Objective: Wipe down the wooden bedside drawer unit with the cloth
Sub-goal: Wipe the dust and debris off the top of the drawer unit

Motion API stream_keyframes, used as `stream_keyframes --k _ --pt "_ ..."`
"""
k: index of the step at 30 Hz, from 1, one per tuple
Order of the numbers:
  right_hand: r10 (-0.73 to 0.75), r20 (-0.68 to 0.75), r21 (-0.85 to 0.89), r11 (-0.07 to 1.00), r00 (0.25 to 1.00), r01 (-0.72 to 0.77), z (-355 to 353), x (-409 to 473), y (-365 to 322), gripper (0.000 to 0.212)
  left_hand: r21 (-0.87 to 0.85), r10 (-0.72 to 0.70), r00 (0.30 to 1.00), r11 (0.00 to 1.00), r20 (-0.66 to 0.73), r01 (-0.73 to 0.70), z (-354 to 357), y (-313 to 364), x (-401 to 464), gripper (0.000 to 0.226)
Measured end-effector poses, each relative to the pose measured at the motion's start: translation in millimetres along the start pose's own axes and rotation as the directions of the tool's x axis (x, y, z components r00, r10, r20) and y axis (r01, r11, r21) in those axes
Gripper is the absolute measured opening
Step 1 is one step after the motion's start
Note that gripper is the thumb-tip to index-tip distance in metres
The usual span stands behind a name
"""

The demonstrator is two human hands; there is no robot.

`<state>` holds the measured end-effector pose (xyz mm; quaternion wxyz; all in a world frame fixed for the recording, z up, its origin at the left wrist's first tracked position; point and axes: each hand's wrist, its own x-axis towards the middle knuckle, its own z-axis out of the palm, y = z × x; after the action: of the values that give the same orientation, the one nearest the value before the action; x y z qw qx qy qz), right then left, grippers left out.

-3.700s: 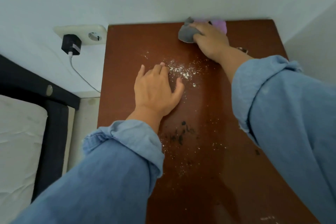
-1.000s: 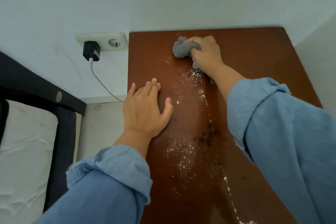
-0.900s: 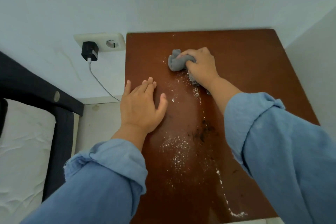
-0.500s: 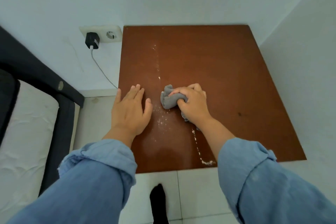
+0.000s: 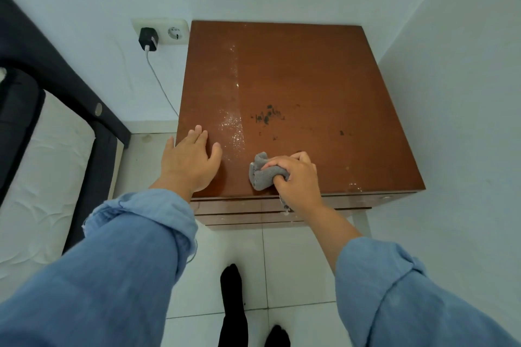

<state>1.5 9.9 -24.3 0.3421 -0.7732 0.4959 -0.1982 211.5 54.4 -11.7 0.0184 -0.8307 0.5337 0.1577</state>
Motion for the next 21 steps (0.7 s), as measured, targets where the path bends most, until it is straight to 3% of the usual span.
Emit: stream_keyframes --k 8,16,21 --pt "0.064 0.217 0.177 0.979 0.974 -0.104 -8 -8 -18 0.036 0.012 0.013 0.999 1.0 0.032 -0.014 -4 0 -3 0.062" --pt "0.15 0.091 0.346 0.922 0.984 -0.173 -24 89 -63 0.033 -0.016 0.073 0.984 0.997 -0.16 -0.077 -30 -1 28 0.047" --pt "0.222 -0.023 0.417 0.888 0.975 -0.192 -5 178 -71 0.034 -0.047 0.121 0.979 0.99 -0.164 -0.13 -41 -7 87 0.053"
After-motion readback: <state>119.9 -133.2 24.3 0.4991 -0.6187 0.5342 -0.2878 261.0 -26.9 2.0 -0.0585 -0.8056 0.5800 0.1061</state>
